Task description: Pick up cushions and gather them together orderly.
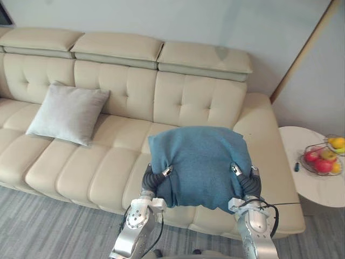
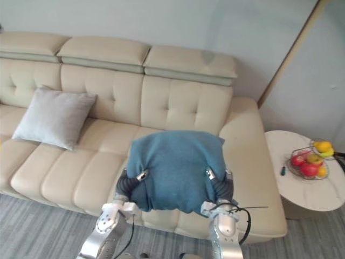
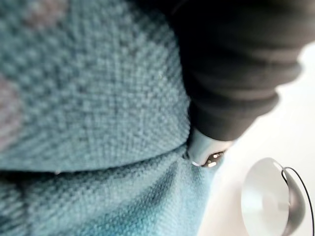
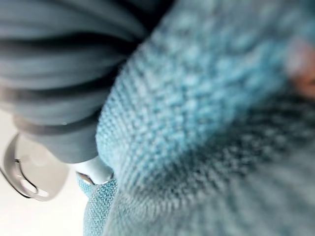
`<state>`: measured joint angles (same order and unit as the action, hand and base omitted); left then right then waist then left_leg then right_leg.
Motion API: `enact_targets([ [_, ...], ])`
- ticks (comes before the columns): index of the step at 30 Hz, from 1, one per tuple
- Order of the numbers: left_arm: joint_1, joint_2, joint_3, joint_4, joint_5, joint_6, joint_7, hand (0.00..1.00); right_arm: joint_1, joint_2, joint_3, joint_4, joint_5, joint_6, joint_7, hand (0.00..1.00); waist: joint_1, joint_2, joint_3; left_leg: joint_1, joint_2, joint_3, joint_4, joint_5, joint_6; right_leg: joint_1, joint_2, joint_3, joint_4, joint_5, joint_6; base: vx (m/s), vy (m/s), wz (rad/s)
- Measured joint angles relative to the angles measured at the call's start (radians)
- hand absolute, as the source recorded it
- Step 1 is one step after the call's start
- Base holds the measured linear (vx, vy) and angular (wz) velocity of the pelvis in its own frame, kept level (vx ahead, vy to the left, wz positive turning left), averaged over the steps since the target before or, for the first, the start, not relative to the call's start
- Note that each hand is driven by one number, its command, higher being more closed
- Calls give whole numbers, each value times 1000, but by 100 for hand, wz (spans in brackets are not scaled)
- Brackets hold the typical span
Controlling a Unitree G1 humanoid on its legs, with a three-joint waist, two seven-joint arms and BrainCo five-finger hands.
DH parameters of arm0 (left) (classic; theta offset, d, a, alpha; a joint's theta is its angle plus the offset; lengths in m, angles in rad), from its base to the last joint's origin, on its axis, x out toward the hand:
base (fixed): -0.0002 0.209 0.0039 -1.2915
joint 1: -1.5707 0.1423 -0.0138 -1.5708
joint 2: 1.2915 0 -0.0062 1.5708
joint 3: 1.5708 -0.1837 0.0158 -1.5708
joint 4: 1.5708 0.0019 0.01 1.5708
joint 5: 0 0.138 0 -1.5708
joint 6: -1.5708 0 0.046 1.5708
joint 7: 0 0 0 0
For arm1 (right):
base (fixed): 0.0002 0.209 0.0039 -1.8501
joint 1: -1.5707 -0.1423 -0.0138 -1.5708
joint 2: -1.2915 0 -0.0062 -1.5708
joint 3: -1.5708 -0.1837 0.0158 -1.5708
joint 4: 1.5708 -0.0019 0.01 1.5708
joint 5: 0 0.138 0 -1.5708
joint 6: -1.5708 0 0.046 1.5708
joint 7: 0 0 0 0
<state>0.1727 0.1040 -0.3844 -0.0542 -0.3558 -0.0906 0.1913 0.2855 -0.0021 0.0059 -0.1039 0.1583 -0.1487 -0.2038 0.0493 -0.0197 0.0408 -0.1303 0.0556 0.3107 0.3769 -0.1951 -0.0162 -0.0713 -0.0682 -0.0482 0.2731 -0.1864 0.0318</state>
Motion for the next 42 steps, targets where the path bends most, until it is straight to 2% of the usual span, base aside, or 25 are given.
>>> enact_targets([
  [2,8,-1,-8,-16,-1,7,-2,100,8,-7,-4,-10,1,0,1,100,3,7,14,-61,31,-25,175,-3,-5,42,4,-19,-22,-10,-12,44,-53,33],
  [4,33,-6,-10,-59,-2,9,-17,100,29,-19,-5,-72,1,0,4,100,16,43,35,-130,74,-70,379,1,-10,63,27,-16,4,-72,-32,-24,-1,1],
  [6,51,-11,-10,-87,-2,10,-23,100,42,-19,-4,-105,1,0,4,100,17,39,33,-164,74,-91,425,-1,-25,63,19,12,17,-88,-35,58,68,-24],
  [8,47,-11,-7,-99,-1,9,-27,100,36,-18,-5,-117,2,-2,3,100,15,39,32,-160,74,-147,292,-59,-37,49,18,43,19,-76,-19,133,92,-42],
  [9,48,-12,-8,-98,-1,10,-28,100,37,-19,-5,-117,2,-2,1,100,13,37,30,-147,72,-176,193,-59,-42,47,16,57,23,-75,-17,174,166,-58],
  [10,51,-12,-8,-98,-1,10,-29,100,37,-19,-5,-117,2,-2,1,100,16,41,27,-120,69,-220,44,-10,-49,40,17,79,23,-75,-12,145,162,-59],
  [11,50,-6,-7,-92,-1,11,-29,100,37,-13,-3,-107,2,0,1,100,15,33,22,-103,57,-221,17,22,-74,38,7,102,27,-77,-3,212,198,-54],
  [13,55,2,-13,-89,0,16,-29,100,55,-1,-4,-102,0,3,-3,100,3,-3,10,-74,29,-185,-19,34,-51,38,-24,149,-3,-51,34,226,203,-33],
  [15,63,8,-15,-89,1,16,-29,100,60,2,-4,-101,-1,5,0,100,6,-19,1,-63,18,-151,-20,27,-40,45,-40,178,-39,-29,56,155,172,-44],
  [18,68,24,-16,-89,1,16,-29,100,57,2,-3,-81,-2,4,10,100,8,-19,-4,-11,17,-117,-67,24,-36,65,-45,203,-88,15,51,73,101,-46],
  [22,63,35,-19,-84,5,16,-29,100,28,-3,-2,-27,-9,4,9,100,6,-24,-19,-3,10,-103,-121,30,-28,53,-48,226,-135,36,55,23,21,-27],
  [25,25,35,-19,-38,11,16,-13,100,-34,-22,0,46,-51,5,-6,100,6,-21,-21,-23,8,-100,-169,64,-27,19,-45,239,-173,66,52,-69,-36,-20],
  [29,-81,36,-18,-7,29,16,53,100,-156,-57,16,107,-84,29,-59,100,13,-12,-20,-132,27,-98,-221,134,-30,-97,-17,249,-210,150,47,-128,-44,-11],
  [36,-373,38,-14,99,43,7,193,100,-419,-135,45,155,-165,43,-194,100,24,-9,-14,-285,30,-122,-274,226,-31,-263,-13,235,-206,170,61,-171,-53,8],
  [38,-542,42,-10,177,42,3,244,100,-594,-187,45,253,-198,50,-241,100,29,4,7,-328,40,-135,-312,275,-32,-319,2,224,-207,195,58,-206,-60,6],
  [42,-826,82,13,316,40,-17,301,100,-893,-238,45,408,-196,69,-286,100,39,18,54,-388,60,-146,-366,340,-54,-410,27,222,-197,224,56,-154,-53,-6],
])
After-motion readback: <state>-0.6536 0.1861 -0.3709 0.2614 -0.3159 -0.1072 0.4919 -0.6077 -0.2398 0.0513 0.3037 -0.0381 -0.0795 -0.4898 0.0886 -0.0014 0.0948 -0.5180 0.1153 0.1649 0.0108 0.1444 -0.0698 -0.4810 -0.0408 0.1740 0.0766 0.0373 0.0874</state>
